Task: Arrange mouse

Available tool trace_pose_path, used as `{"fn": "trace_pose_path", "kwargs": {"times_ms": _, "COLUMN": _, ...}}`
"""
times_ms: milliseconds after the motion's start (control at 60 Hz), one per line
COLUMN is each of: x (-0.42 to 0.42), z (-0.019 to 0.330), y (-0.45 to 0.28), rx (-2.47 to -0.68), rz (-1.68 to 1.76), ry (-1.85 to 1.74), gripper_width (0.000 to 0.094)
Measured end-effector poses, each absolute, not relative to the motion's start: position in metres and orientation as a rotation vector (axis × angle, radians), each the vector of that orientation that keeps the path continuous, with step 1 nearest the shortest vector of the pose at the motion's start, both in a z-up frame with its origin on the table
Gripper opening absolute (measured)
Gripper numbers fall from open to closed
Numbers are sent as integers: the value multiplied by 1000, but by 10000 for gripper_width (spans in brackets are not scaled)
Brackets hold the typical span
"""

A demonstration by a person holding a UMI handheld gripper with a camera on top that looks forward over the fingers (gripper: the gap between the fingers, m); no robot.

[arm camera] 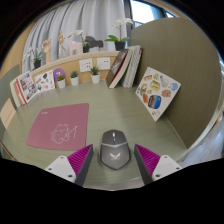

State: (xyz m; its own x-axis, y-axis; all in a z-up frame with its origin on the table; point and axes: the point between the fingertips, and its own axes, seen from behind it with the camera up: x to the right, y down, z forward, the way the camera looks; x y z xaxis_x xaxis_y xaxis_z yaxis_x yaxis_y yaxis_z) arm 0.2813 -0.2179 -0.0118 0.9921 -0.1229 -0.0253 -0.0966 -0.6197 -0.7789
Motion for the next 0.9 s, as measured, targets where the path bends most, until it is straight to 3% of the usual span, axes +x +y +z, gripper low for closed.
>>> {"fn": "trace_pose_path", "kwargs": {"times_ms": 117, "x": 282, "z": -13, "y": -196, "rx": -2256, "rz": -19, "ry": 113, "gripper_width": 657}}
{"fn": "trace_pose_path", "kwargs": {"times_ms": 183, "x": 282, "z": -13, "y": -193, "rx": -2265, "rz": -21, "ry": 106, "gripper_width": 502}}
{"fn": "trace_pose_path", "kwargs": {"times_ms": 467, "x": 280, "z": -14, "y": -199, "rx": -2361, "rz": 26, "ry": 125, "gripper_width": 286}}
{"fn": "trace_pose_path", "kwargs": {"times_ms": 550, "x": 280, "z": -9, "y": -205, "rx": -2409, "rz": 27, "ry": 152, "gripper_width": 285}}
{"fn": "trace_pose_path", "kwargs": {"times_ms": 650, "x": 279, "z": 31, "y": -199, "rx": -2367, "rz": -31, "ry": 168, "gripper_width": 285}}
{"fn": "trace_pose_path", "kwargs": {"times_ms": 900, "x": 216, "z": 193, "y": -127, "rx": -2099, "rz": -56, "ry": 140, "gripper_width": 285}}
